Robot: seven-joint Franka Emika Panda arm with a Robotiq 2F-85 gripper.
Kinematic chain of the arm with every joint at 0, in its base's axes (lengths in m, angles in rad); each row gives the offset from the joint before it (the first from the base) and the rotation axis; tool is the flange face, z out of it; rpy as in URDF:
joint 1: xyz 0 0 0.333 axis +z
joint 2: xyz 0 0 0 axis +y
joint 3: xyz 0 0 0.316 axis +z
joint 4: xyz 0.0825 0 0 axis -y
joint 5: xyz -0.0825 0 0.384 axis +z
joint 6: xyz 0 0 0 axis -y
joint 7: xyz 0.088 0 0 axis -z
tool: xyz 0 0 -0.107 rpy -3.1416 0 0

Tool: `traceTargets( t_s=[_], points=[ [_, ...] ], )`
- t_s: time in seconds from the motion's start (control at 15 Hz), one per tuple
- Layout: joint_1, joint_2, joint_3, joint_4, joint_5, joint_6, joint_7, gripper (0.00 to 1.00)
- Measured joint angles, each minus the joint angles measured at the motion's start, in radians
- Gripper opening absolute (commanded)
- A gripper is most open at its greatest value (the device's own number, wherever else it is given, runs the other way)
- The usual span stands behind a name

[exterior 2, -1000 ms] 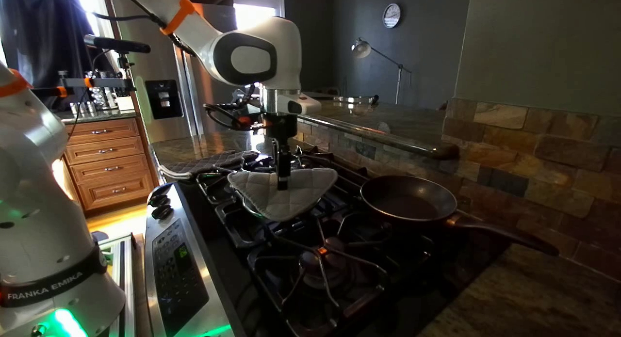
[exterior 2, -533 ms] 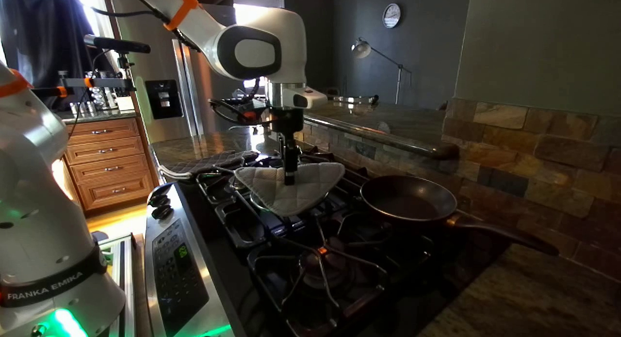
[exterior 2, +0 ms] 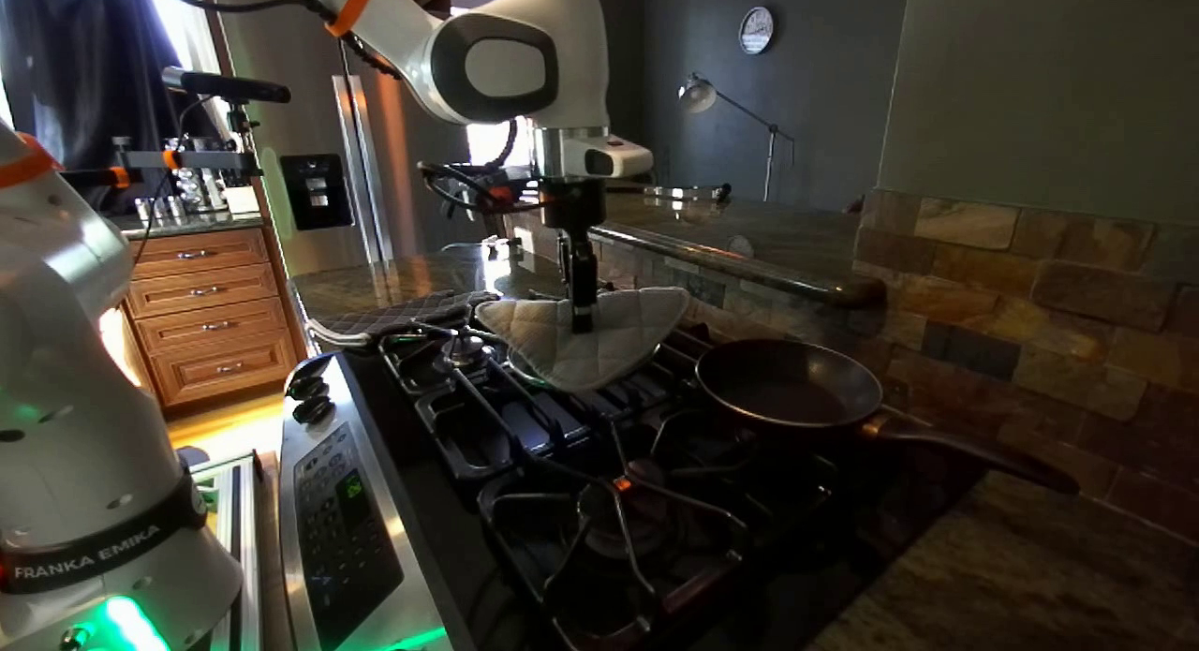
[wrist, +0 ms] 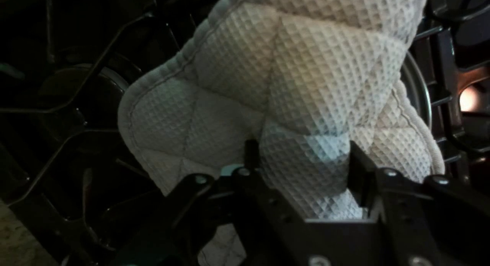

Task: Move the pan backwards and cover it

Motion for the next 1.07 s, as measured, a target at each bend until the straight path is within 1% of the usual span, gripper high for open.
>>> traceTargets(
  t_s=[0.33, 0.6, 0.8, 1.07],
  points=[
    [-0.016, -0.001, -0.015, 0.065, 0.0, -0.017, 0.0, 0.3],
    [-0.041, 0.02, -0.044, 0.144, 0.003, -0.02, 0.0, 0.3],
    [-0.059, 0.074, -0.074, 0.22, 0.012, -0.02, -0.002, 0.3],
    [-0.07, 0.199, -0.107, 0.33, 0.053, -0.02, -0.016, 0.3]
  ],
)
